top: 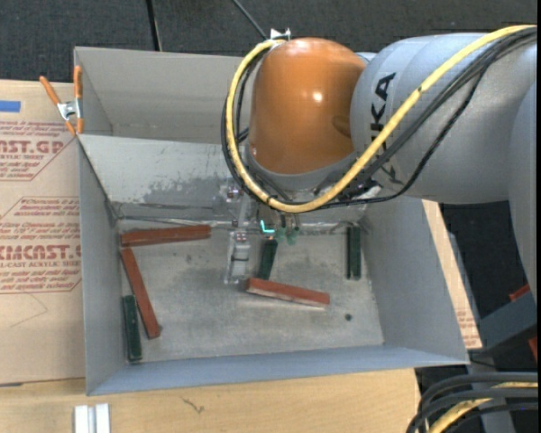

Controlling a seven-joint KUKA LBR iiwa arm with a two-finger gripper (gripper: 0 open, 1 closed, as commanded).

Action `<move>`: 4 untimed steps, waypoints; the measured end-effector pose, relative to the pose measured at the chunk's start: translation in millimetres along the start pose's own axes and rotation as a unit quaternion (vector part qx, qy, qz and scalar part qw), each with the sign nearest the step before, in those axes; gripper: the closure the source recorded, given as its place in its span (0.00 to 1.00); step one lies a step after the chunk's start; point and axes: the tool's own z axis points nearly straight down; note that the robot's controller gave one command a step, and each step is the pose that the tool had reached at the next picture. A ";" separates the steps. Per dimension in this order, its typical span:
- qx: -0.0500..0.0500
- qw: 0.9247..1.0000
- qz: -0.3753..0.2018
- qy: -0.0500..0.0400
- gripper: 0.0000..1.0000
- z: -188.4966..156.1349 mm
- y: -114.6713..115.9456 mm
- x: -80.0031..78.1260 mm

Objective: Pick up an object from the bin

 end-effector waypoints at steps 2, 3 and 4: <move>-0.002 1.000 0.025 -0.008 0.00 44.5 -25.6 -18.8; 0.000 0.998 -0.056 -0.005 0.00 116.9 -44.5 -10.8; 0.000 0.994 -0.111 -0.003 0.00 149.8 -70.5 15.0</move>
Offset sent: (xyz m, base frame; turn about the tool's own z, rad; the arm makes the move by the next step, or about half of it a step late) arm 0.0268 -0.0450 -0.0807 0.0840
